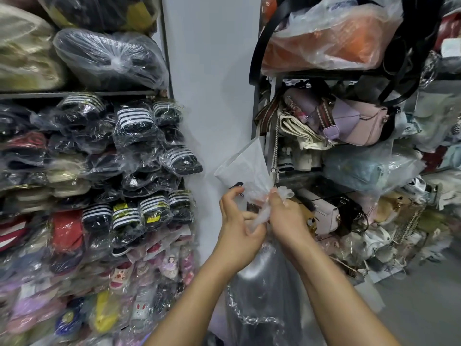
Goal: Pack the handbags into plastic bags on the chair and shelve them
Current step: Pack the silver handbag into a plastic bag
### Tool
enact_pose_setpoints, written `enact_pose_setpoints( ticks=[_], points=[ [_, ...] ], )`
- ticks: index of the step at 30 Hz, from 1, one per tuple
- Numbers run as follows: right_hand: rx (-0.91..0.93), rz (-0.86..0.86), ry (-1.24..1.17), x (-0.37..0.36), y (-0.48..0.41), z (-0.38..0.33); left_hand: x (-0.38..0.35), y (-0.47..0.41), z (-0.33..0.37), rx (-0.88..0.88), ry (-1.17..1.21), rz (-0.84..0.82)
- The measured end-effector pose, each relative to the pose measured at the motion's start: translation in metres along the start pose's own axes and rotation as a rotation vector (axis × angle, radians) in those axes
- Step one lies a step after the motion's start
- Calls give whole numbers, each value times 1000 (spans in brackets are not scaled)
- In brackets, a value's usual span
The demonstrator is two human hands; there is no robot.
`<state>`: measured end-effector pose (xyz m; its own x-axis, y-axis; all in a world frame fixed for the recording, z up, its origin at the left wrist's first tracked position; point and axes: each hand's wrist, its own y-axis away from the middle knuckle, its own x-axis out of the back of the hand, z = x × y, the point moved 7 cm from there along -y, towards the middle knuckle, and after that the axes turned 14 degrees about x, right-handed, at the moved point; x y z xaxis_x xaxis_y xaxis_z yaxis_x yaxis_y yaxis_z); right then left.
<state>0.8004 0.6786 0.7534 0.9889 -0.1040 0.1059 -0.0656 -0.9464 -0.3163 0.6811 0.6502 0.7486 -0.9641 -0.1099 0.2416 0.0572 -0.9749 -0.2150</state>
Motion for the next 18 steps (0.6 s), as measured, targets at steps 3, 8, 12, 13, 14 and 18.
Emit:
enact_pose_setpoints(
  ticks=[3, 8, 12, 13, 14, 18],
  points=[
    [55, -5, -38, 0, -1, 1, -3, -1, -21, 10, -213, 100],
    [78, -137, -192, -3, -1, -4, -1, -10, -25, 99, -51, 33],
    [85, -362, -181, -11, 3, -10, 8, -19, -23, 204, 123, -22],
    [104, -390, -182, -11, 3, -12, 8, -22, -24, 233, 173, -29],
    [129, -408, -164, -10, 1, -15, 9, -26, -25, 248, 217, -30],
    [256, -438, 14, -4, -9, -27, 8, -38, -24, 279, 274, -61]
  ],
)
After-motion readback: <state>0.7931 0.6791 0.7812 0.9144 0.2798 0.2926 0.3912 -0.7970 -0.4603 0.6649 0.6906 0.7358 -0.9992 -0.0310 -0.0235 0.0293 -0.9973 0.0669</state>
